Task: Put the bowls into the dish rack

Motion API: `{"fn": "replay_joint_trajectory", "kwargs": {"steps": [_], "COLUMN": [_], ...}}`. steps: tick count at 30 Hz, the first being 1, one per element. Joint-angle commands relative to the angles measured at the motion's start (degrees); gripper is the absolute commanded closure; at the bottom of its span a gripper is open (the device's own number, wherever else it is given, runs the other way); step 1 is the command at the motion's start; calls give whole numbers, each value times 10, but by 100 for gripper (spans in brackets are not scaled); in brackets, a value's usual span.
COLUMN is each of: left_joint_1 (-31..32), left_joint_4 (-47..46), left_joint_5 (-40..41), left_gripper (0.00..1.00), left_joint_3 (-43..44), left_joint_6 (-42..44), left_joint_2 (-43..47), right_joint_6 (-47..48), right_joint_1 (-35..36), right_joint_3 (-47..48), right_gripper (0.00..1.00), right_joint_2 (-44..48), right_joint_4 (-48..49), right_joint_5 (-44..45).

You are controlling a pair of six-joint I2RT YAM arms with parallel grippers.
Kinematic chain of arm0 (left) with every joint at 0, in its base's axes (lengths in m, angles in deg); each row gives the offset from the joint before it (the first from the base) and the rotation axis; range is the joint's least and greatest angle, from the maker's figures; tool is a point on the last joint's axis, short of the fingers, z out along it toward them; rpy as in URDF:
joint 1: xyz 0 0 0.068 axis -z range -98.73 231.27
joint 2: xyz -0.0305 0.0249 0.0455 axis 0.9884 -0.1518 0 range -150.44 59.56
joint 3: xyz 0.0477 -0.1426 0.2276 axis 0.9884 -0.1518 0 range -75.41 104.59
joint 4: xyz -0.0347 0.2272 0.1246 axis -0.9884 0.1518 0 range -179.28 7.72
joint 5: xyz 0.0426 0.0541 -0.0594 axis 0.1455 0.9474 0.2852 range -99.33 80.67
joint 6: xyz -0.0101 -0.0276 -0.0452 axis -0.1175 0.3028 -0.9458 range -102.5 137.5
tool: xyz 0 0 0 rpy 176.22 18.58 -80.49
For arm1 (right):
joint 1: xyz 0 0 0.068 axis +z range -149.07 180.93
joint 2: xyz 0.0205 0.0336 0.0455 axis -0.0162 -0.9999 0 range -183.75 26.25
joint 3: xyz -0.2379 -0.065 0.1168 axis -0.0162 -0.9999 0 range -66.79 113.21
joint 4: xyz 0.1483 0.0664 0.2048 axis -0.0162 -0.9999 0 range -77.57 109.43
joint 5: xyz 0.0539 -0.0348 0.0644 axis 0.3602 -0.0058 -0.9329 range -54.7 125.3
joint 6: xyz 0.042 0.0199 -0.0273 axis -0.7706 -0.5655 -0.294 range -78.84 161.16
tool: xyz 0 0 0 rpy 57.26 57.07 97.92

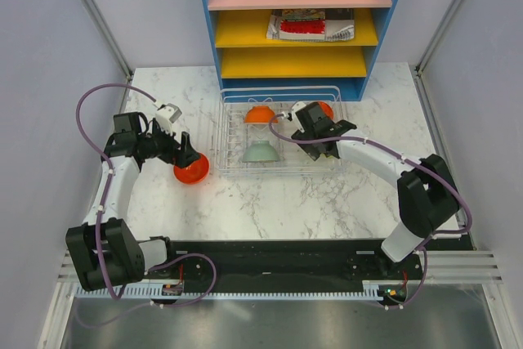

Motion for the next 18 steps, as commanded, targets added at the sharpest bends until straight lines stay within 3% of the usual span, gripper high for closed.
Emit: {"fn": "replay_joint_trajectory", "kwargs": {"steps": [1,6,7,18], "left_joint_1": [-4,-4,-3,-4], "left_joint_4": [2,3,3,5], "left_joint_5": [-22,-23,-23,-22], "left_gripper": [0,0,0,0], "left_joint_3": [-2,-2,-2,-1], "left_joint_6": [24,25,24,25], "left_joint_2": [7,10,8,10], "right_joint_6": [2,12,15,29], "right_joint_1": [4,11,12,25], "right_joint_3": [11,24,25,25], "right_gripper": [99,66,55,9], "right_joint_2": [-21,-29,-28,-16], "right_joint_4": [-21,-57,-63,-90], "right_joint_5": [4,-34,-39,-86]}}
